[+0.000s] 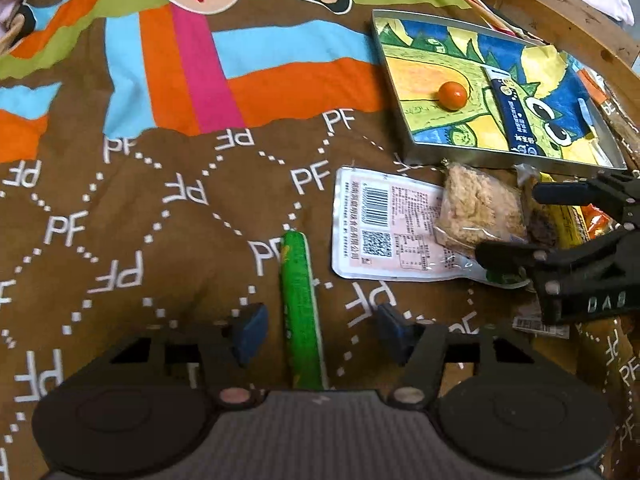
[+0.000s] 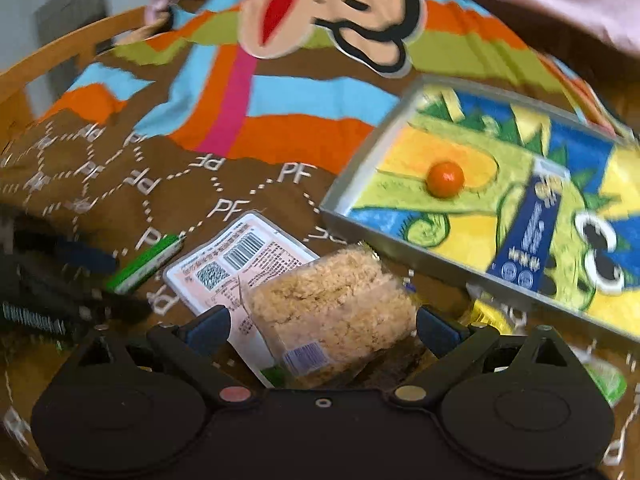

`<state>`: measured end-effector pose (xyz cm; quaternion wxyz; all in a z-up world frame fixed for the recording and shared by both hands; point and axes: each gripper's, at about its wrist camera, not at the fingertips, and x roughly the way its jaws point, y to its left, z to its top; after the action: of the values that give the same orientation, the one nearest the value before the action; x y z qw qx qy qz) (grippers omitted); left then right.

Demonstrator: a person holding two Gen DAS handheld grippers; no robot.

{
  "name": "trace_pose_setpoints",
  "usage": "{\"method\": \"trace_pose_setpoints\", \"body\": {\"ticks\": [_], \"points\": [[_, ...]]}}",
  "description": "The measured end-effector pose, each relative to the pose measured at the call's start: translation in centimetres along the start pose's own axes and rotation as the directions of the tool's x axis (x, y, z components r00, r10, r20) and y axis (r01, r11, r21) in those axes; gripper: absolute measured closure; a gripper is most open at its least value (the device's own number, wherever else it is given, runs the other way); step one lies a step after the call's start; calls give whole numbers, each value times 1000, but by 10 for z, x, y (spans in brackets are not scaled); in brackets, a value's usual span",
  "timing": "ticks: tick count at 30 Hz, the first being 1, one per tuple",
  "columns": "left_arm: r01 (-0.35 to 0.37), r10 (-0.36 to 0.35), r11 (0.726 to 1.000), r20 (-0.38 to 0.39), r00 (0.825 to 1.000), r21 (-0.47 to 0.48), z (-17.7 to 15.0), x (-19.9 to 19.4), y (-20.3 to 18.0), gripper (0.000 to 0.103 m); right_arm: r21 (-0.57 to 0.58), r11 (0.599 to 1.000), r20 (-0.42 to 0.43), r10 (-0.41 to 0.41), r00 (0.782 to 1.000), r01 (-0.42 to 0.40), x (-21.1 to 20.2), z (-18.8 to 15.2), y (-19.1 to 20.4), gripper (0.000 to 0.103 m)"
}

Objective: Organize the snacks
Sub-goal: 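Grasp the green stick snack with the left tool while the right tool approaches the puffed-rice bar, then grasp and lift the puffed-rice bar with the right tool while the left tool holds the green stick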

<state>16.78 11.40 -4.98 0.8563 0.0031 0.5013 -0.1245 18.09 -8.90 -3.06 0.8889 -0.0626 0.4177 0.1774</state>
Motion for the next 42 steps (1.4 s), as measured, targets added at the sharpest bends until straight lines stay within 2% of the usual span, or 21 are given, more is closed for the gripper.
{"method": "trace_pose_setpoints", "body": {"ticks": [6,9,14,16,19,22,26,31,39,42], "points": [[35,-35,999,-3,999,-19,-1,2,2,49,182,983,-66,-17,998,29,4,7,-1,4],[55,-55,998,-4,998,-39,-2,1,4,56,259,966,-91,27,995,-2,7,8,1,4],[55,-56,995,-6,998,-78,-2,1,9,65,365,930,-77,-16,997,43,17,10,-2,4],[44,-45,995,-11,999,-89,-1,2,11,74,401,913,-77,-42,996,70,20,11,-3,4],[30,-33,992,-24,999,-120,0,5,16,83,392,911,-87,-99,991,125,25,12,5,3],[44,-48,988,-23,999,-145,-1,4,22,84,365,920,-77,-122,990,142,29,9,13,10],[53,-58,986,-27,998,-160,-2,3,24,84,287,951,-43,-102,994,110,24,2,22,15],[58,-65,982,-32,997,-178,-5,1,26,84,223,974,-33,-35,999,42,9,-6,27,16],[34,-40,989,-39,998,-145,-5,3,21,83,325,941,-45,-79,996,89,9,-4,21,9],[43,-50,987,-41,998,-158,-5,3,24,82,335,941,-25,-31,999,38,11,-5,22,10]]}}
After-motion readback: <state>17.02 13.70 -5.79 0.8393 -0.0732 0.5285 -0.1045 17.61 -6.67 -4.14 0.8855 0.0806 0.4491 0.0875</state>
